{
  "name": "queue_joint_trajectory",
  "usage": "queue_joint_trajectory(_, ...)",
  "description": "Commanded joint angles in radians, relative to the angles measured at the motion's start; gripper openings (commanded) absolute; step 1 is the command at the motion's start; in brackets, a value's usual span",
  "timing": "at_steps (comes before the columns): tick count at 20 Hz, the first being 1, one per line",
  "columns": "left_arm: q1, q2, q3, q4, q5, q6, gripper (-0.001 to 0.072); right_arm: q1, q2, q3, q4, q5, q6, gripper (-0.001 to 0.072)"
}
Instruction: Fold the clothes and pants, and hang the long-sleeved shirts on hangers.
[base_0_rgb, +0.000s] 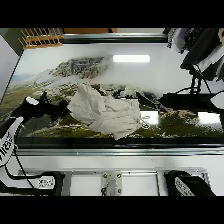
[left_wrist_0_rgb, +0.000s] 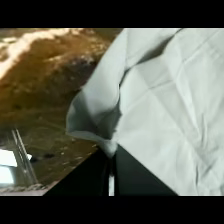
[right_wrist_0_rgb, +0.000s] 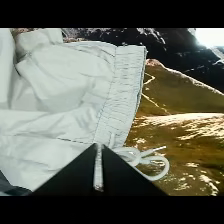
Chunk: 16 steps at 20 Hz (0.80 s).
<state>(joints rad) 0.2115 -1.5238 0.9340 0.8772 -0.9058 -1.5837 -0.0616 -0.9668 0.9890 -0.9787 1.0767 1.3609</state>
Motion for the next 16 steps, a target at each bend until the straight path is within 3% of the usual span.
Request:
queue_joint_trajectory(1, -0.002, -0.005, 0.0, -0.032, 0.016, 0.008, 0.0004, 0.001, -0.055, 0.0, 0.006, -0.001, 0.0, 0.0595)
queue_joint_trajectory(2, -0.002, -0.003, 0.0, -0.032, 0.015, 0.023, 0.0004, 0.001, -0.088, 0.0, 0.003, -0.018, 0.0, 0.0647)
queue_joint_trajectory(8, -0.002, 0.071, 0.0, -0.031, 0.019, 0.073, 0.0004, -0.001, -0.407, 0.035, 0.016, -0.195, -0.002, 0.0647)
queue_joint_trajectory(12, -0.002, 0.084, 0.0, -0.031, 0.018, 0.108, 0.0004, 0.001, -0.637, 0.17, 0.06, -0.144, -0.004, 0.0647)
queue_joint_trajectory(16, -0.002, 0.084, 0.0, -0.032, 0.019, 0.108, 0.0004, 0.009, -0.772, 0.264, 0.196, -0.08, -0.052, 0.0646)
